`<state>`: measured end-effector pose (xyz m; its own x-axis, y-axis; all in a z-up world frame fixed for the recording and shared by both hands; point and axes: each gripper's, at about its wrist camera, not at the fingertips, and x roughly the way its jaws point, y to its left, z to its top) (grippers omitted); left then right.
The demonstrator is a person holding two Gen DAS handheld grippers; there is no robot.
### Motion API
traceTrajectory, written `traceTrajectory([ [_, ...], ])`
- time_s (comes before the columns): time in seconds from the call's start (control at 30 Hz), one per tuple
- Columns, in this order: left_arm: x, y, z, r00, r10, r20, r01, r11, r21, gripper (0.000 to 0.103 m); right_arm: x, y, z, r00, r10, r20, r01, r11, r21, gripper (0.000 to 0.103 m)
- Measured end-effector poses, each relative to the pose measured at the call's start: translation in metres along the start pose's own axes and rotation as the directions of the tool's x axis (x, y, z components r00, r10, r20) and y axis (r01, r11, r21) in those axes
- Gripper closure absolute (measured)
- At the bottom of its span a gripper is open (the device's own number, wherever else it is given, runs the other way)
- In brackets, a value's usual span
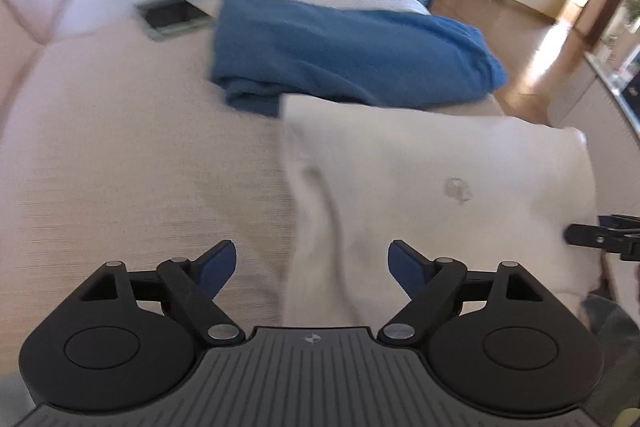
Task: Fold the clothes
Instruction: 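Carry the lifted sweatshirt with both tools onto the folded blue sweatpants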
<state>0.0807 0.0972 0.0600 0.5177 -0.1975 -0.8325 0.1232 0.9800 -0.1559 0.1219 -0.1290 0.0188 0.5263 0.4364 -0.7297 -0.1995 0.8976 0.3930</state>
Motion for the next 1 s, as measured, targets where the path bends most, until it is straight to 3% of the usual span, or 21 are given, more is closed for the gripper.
traceTrajectory([
  [0.1, 0.022, -0.015, 0.000, 0.999, 0.000, -0.034, 0.002, 0.998, 0.058, 0.017, 0.006, 0.002, 0.000, 1.000, 0.016, -0.004, -0.016, 1.000, 0.003, 0.021],
  [0.27, 0.034, -0.015, 0.000, 0.999, -0.027, -0.041, 0.028, 0.999, 0.018, 0.017, 0.014, 0.001, -0.001, 0.999, 0.034, -0.011, -0.034, 0.999, 0.014, 0.021],
  [0.37, 0.033, -0.014, -0.001, 0.997, -0.063, -0.042, 0.063, 0.998, 0.005, 0.037, 0.014, 0.003, -0.002, 1.000, 0.020, -0.010, -0.020, 1.000, -0.006, 0.024],
  [0.43, 0.028, -0.018, -0.003, 0.995, -0.091, -0.040, 0.091, 0.996, -0.001, 0.057, 0.012, 0.006, -0.002, 1.000, 0.018, -0.003, -0.018, 1.000, -0.020, 0.035],
  [0.47, 0.026, -0.021, -0.003, 0.995, -0.088, -0.037, 0.088, 0.996, 0.007, 0.060, 0.010, 0.008, -0.003, 1.000, 0.019, 0.001, -0.019, 0.999, -0.026, 0.038],
  [0.53, 0.020, -0.027, -0.002, 0.996, -0.080, -0.026, 0.081, 0.996, 0.026, 0.076, 0.007, 0.012, -0.004, 1.000, 0.013, 0.011, -0.013, 0.999, -0.035, 0.049],
  [0.6, 0.010, -0.029, -0.001, 0.997, -0.078, -0.006, 0.078, 0.997, 0.017, 0.083, 0.001, 0.016, -0.006, 1.000, 0.006, 0.025, -0.005, 0.999, -0.040, 0.058],
  [0.73, -0.018, -0.030, 0.000, 0.992, -0.114, 0.051, 0.113, 0.993, 0.023, 0.084, -0.015, 0.025, -0.008, 0.997, -0.018, 0.070, 0.022, 0.997, -0.069, 0.074],
  [1.0, -0.070, -0.039, 0.017, 0.970, -0.192, 0.153, 0.179, 0.979, 0.092, 0.084, -0.051, 0.050, 0.001, 0.987, -0.023, 0.157, 0.042, 0.992, -0.121, 0.076],
])
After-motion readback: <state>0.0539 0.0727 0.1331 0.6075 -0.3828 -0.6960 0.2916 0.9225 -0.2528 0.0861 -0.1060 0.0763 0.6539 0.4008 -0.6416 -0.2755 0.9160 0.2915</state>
